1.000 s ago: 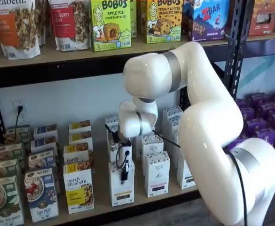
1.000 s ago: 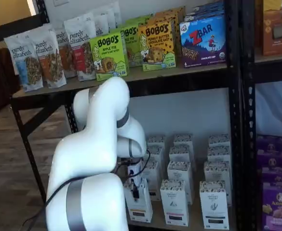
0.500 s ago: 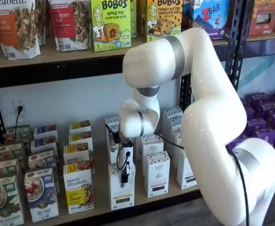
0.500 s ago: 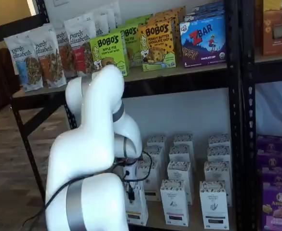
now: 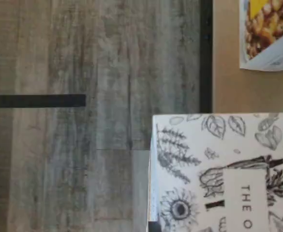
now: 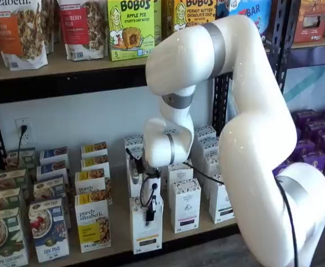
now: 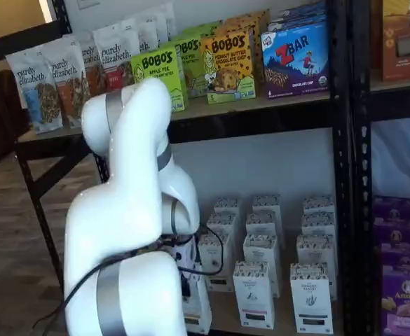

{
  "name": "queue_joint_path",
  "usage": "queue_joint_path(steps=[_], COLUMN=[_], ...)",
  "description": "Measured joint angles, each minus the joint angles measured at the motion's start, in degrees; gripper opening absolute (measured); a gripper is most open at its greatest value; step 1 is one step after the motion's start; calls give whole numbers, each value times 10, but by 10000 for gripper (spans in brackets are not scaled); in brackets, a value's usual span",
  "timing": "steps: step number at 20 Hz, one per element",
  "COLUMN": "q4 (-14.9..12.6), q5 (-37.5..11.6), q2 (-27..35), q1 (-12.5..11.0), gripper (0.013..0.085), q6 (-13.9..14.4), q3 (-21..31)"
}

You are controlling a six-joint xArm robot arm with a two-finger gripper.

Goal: Pick up the white box with a yellow strip in the middle, on the bottom shelf, the fourth box from the left

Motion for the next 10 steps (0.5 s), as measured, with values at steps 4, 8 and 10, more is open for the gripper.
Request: queue_joint_path(steps=[4, 8, 10], q4=[23, 40, 64], q5=[-15, -31, -36], q2=[-27, -54, -74], q1=[11, 20, 27], gripper=[450, 450, 450], q6=[-13, -21, -39], q3=[43, 84, 108])
